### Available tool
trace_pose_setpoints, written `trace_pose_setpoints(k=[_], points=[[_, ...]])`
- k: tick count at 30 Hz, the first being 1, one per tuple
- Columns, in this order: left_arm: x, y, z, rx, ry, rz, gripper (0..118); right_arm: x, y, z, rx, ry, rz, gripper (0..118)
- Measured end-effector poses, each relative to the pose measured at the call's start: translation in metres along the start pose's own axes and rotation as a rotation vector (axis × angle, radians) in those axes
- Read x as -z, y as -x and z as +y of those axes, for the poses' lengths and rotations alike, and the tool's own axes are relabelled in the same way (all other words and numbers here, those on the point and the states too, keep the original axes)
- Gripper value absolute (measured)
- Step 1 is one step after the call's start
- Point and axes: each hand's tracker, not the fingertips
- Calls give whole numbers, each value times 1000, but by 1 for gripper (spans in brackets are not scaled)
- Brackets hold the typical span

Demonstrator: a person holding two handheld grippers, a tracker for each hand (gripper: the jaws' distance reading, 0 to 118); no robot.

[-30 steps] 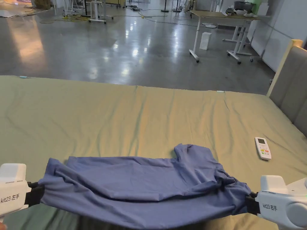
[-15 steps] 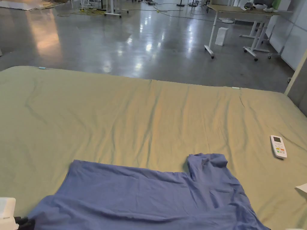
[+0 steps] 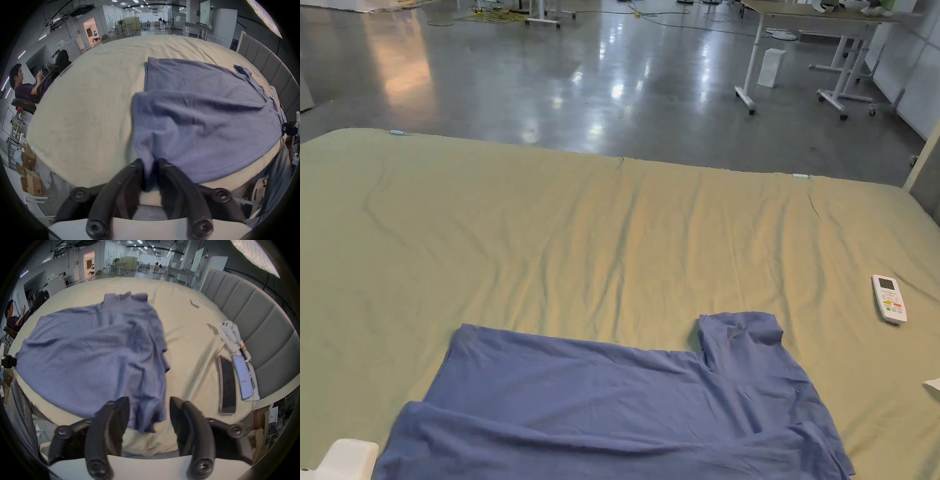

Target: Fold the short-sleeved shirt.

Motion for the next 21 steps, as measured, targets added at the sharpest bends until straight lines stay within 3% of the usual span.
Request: trace_pose_setpoints(k=[2, 4, 13, 15, 17, 20, 21], points=[[-10, -3, 9, -1, -64, 27, 46, -19, 3, 14, 10, -97, -35, 65], [-26, -9, 22, -23, -162, 21, 63, -40, 8, 31, 33, -232, -39, 76], [-92, -64, 78, -79, -637, -2, 61, -83, 54, 88, 94, -760, -9, 78], [-102, -75, 84, -94, -729, 2, 53, -86, 66, 97, 102, -848, -18, 69], [-108, -80, 87, -107, -786, -6, 25, -85, 74, 102, 133, -866, -7, 39], [-110, -85, 91, -102, -837, 40, 18, -82, 88, 111, 136, -895, -24, 23], [-111, -87, 92, -100, -846, 45, 16, -82, 91, 114, 110, -916, -39, 12]])
